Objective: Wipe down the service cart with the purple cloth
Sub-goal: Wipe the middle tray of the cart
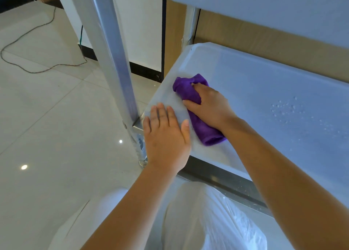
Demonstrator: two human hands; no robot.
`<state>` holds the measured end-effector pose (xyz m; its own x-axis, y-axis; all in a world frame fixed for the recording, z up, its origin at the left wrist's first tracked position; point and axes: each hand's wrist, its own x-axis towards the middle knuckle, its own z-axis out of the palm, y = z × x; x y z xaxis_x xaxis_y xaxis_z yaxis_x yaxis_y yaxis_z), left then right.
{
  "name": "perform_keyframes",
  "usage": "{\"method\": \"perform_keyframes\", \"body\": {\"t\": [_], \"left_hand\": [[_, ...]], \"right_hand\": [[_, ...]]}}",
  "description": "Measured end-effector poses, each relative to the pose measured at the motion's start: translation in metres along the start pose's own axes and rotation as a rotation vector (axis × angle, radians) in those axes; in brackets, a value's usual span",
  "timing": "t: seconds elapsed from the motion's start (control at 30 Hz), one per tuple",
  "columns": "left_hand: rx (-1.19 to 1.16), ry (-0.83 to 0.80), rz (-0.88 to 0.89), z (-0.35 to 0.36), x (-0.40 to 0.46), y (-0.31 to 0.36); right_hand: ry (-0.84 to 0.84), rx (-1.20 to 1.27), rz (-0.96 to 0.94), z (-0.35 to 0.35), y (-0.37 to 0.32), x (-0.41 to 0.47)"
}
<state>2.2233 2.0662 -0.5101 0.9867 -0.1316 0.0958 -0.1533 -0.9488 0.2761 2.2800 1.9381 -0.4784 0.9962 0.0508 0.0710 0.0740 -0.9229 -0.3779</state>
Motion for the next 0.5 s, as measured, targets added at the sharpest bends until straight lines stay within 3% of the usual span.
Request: {"method": "perform_keyframes", "body": {"t": [0.23,0.4,0.5], "left_hand": [[0.098,-0.112,-0.068,-0.005,0.003,0.007],[0.112,-0.21,-0.181,-0.007,0.011,0.033],[0.049,-0.146,-0.022,0.0,0.01,0.037]], "right_hand": [[-0.037,-0.082,0.077,-0.022,0.022,-0.079],[0.039,-0.081,0.113,-0.022,0.029,-0.104],[0.082,-0.12,0.116,-0.013,0.028,-0.099]]}}
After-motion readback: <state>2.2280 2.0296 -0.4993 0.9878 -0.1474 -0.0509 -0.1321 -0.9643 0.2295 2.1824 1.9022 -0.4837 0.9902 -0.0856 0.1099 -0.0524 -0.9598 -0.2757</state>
